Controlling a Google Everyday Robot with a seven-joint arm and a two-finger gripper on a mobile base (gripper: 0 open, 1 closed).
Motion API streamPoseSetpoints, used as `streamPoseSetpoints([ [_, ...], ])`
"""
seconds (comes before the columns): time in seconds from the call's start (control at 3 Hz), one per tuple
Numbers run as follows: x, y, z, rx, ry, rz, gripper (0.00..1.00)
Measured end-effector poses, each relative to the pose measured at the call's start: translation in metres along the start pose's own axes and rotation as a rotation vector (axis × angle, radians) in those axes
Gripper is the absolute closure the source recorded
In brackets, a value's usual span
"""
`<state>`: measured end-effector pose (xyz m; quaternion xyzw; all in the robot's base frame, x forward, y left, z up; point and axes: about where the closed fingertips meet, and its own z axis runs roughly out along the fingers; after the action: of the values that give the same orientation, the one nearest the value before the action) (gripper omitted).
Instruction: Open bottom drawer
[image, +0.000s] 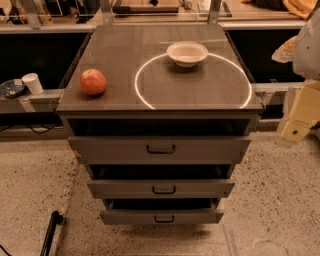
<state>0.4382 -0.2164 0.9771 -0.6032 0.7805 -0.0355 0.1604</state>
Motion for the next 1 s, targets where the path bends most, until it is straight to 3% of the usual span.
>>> streamPoseSetpoints([
  [0.67, -0.001, -0.001, 0.0, 0.001, -0.015, 0.001, 0.0],
  [1.0, 0.01, 0.008, 0.041, -0.048, -0.116, -0.008, 0.0],
])
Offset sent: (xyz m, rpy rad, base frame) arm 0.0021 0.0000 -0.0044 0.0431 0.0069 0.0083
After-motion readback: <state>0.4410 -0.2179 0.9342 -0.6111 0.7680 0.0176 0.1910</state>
